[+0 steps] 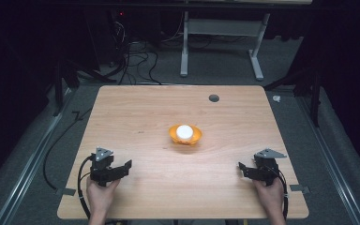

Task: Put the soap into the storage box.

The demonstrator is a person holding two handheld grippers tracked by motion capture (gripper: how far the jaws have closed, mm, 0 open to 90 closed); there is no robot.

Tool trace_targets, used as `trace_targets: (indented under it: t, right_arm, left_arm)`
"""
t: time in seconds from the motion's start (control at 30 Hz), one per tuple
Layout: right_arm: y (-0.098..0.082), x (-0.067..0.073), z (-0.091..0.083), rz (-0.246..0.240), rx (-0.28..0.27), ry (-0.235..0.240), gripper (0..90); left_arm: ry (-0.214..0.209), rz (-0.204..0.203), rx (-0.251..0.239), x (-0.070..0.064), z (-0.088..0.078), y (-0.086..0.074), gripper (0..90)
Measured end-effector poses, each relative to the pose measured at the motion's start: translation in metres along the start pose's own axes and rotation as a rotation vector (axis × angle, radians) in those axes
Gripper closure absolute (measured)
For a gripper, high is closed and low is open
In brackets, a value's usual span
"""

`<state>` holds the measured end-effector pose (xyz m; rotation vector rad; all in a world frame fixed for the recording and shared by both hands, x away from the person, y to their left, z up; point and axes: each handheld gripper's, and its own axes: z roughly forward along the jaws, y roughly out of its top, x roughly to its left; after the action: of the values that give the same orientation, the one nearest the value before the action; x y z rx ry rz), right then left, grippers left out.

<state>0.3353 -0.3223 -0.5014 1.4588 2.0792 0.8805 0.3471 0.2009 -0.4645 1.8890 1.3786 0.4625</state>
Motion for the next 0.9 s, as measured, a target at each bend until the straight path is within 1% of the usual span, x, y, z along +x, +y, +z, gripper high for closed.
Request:
trace_targets:
  t: [0.23,0.27,0.47,0.53,0.77,0.9]
  right_arm:
    - [0.0,0.0,0.0,0.0,0.0,0.0,25.9]
    - [0.0,0.0,0.0,0.0,0.0,0.0,25.9]
    - [0.0,0.0,0.0,-0.001,-0.001,0.001,25.9]
    - [0.0,0.0,0.0,0.001,0.0,0.0,25.9]
    - [0.0,0.0,0.0,0.0,-0.001,0.002,25.8]
    - [0.0,0.0,0.0,0.001,-0.001,0.001,25.8]
  left_arm:
    - [0.013,0.005,0.014,-0.002,0.006,-0.005,24.2]
    - [0.016,0.003,0.022,-0.003,0.008,-0.006,24.2]
    - [0.024,0.006,0.035,-0.005,0.016,-0.009,24.1]
    - [0.03,0.014,0.036,-0.005,0.018,-0.01,24.1]
    - [0.033,0.015,0.036,-0.007,0.024,-0.014,24.0]
    - [0.044,0.034,0.04,-0.009,0.027,-0.015,23.9]
